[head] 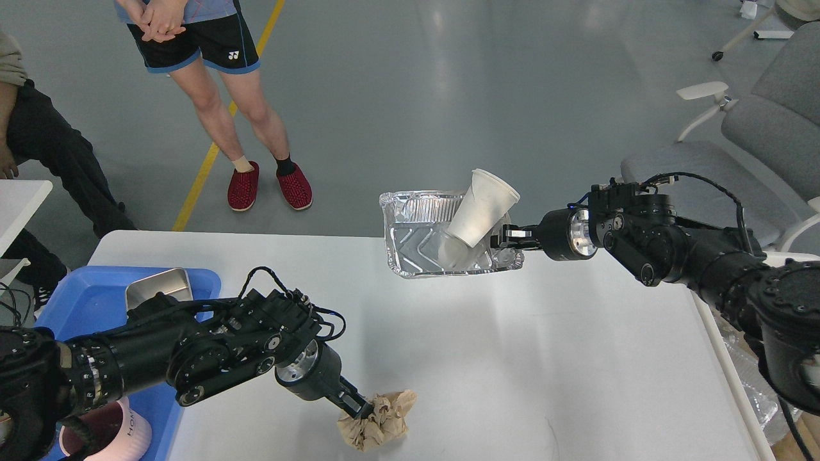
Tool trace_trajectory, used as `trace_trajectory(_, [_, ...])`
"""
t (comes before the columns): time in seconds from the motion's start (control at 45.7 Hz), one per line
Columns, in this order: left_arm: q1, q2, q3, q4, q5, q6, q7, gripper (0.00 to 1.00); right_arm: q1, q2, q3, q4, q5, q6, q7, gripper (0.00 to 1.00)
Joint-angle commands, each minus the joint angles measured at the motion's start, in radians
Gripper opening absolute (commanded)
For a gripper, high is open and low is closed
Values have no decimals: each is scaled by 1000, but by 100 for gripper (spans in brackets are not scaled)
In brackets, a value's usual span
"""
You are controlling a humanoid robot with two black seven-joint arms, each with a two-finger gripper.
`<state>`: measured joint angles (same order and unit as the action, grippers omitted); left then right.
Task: Tidy desktop
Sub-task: 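Lift the crumpled paper with the left gripper and carry it over the tray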
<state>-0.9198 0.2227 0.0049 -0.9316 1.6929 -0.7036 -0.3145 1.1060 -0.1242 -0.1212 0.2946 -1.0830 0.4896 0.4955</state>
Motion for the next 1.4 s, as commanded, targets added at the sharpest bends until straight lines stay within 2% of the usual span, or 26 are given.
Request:
trace_trajectory(0.0, [-4, -2, 0, -1, -1, 0, 2, 0, 0, 0, 0, 0, 0, 0, 0, 0])
trace_trajectory(0.372, [-68, 20, -11, -1, -6, 0, 5, 0, -6, 2, 2, -20, 0, 0, 2, 0])
trace_trajectory(0.569, [-175, 119, -34, -13, -58, -13, 0, 0, -14, 2, 2, -22, 0, 0, 2, 0])
trace_trajectory(0.657, [-234, 205, -36, -41, -75, -36, -12, 0, -15, 2, 2, -22, 0, 0, 2, 0])
trace_trajectory(0.788, [-341, 363, -62, -140, -84, -91, -61, 0, -17, 0, 2, -23, 0, 0, 2, 0])
trace_trajectory(0.941, [-404, 598, -86, -321, -88, -171, -64, 0, -15, 2, 2, -25, 0, 0, 2, 0])
trace_trajectory(1.116, [-465, 806, -163, -455, -125, -254, -74, 0, -14, 0, 2, -23, 0, 0, 2, 0])
trace_trajectory(1.226, [-504, 909, -209, -492, -131, -256, -77, 0, -15, 0, 2, -25, 0, 0, 2, 0])
trace_trajectory(1.379, [-567, 986, -244, -497, -133, -256, -103, 0, -12, 2, 1, -25, 0, 0, 2, 0])
